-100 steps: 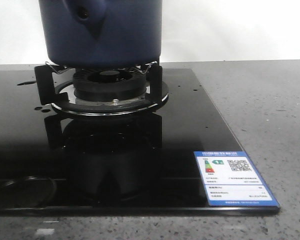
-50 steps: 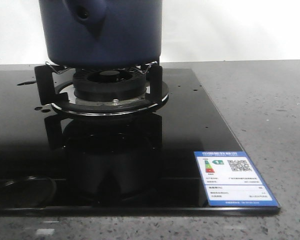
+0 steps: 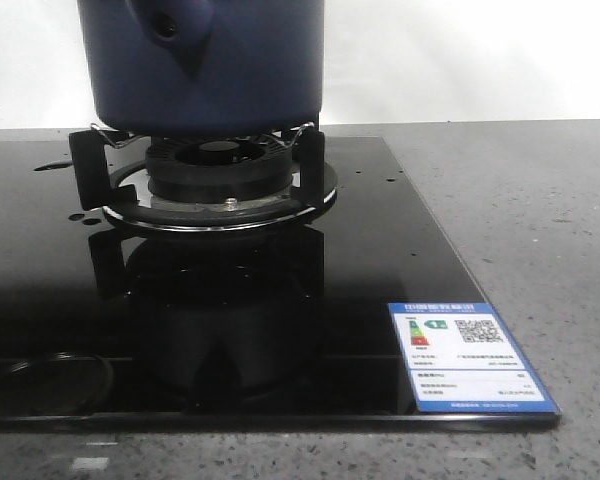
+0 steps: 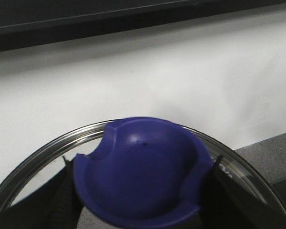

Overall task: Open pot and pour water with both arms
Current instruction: 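Lower the blue bowl back onto the counter with the right gripper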

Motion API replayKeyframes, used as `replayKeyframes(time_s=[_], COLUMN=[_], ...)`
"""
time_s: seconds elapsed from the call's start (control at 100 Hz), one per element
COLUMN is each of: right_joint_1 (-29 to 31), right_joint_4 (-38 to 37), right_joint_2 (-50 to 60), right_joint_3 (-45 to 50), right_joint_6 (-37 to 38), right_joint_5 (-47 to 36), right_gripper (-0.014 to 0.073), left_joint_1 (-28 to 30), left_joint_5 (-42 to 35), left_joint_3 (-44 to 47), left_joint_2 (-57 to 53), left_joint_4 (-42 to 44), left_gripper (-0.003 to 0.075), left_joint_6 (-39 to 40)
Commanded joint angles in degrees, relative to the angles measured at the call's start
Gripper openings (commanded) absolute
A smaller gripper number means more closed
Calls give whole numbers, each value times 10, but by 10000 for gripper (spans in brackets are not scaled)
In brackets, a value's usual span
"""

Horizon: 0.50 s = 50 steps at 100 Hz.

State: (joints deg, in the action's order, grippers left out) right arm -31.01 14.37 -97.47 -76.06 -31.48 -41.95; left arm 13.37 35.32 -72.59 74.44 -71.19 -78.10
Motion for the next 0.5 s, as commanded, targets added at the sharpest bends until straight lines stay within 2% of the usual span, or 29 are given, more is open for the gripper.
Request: replayKeyframes(time_s=[0.0, 0.27, 0.34, 0.49], right_joint_1=[0, 0, 3, 24], right_joint_4=[-11, -11, -7, 15], right_joint_2=[33, 49, 61, 79], right_joint_3=[-16, -19, -33, -94], right_joint_6=[1, 1, 1, 1], right_joint_5=[-53, -38, 26, 237], right_gripper=[-43, -43, -43, -43], left_joint_1=[3, -5, -12, -42], left_joint_5=[-16, -14, -14, -12], left_joint_3=[-23, -23, -23, -23], left_joint_2=[-17, -17, -17, -17], left_joint_4=[-45, -62, -70, -71], left_gripper=[354, 354, 354, 354], left_joint_6=[7, 7, 5, 5])
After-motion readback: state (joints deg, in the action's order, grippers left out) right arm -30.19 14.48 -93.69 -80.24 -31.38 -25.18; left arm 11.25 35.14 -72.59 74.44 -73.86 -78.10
